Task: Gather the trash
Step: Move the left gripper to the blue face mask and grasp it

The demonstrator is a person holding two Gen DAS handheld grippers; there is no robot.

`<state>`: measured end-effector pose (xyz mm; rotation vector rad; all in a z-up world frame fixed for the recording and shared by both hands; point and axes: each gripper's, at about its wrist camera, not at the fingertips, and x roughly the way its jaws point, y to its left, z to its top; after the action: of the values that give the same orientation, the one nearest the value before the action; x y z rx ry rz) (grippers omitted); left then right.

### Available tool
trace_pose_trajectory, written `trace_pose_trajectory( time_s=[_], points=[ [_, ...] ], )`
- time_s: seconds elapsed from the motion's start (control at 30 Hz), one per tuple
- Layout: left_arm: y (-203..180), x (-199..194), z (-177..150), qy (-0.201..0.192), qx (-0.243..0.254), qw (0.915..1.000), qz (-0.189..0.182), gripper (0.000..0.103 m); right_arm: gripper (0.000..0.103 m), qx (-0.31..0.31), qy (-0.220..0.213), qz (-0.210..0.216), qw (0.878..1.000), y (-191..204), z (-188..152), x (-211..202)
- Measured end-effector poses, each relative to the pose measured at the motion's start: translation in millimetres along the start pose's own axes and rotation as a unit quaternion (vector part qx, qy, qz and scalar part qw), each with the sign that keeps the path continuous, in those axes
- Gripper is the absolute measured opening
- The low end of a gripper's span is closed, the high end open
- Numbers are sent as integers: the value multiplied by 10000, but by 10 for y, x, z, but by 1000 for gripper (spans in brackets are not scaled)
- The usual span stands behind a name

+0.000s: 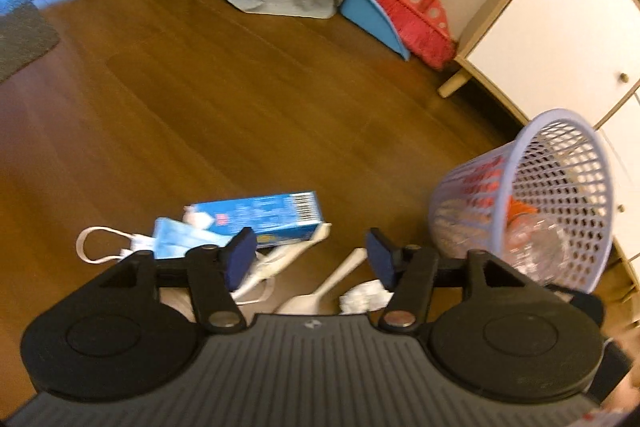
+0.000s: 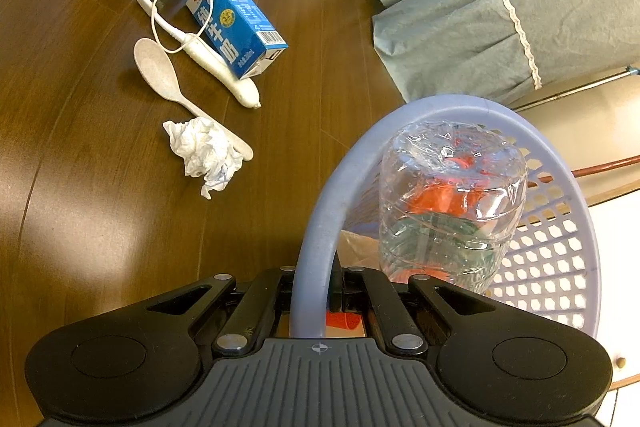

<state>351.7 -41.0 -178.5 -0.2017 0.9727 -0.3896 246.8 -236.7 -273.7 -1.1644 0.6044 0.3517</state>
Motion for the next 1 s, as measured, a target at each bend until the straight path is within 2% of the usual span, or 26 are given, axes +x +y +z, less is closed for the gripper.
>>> trace_pose_trajectory(
  time_s=[0.2, 0.33, 0.53, 0.77, 1.0],
  points=[
    [449, -43, -192, -10, 81, 9986, 524, 68, 0, -7, -1, -4, 10000, 7, -5, 4],
    [670, -15, -312, -26, 176, 9970, 751, 77, 0, -22, 3, 0, 10000, 13, -6, 3],
    [655, 129, -366, -93, 805, 9942, 702, 86, 0, -42, 6, 3, 10000, 19, -3, 10],
    [685, 420, -386, 6, 1359, 9890, 585, 86, 0, -77, 8, 6, 10000, 35, -12, 10],
    [891, 712, -401, 284, 1150, 9912, 589, 82, 0, -93, 18, 14, 10000, 27, -20, 21]
  ],
)
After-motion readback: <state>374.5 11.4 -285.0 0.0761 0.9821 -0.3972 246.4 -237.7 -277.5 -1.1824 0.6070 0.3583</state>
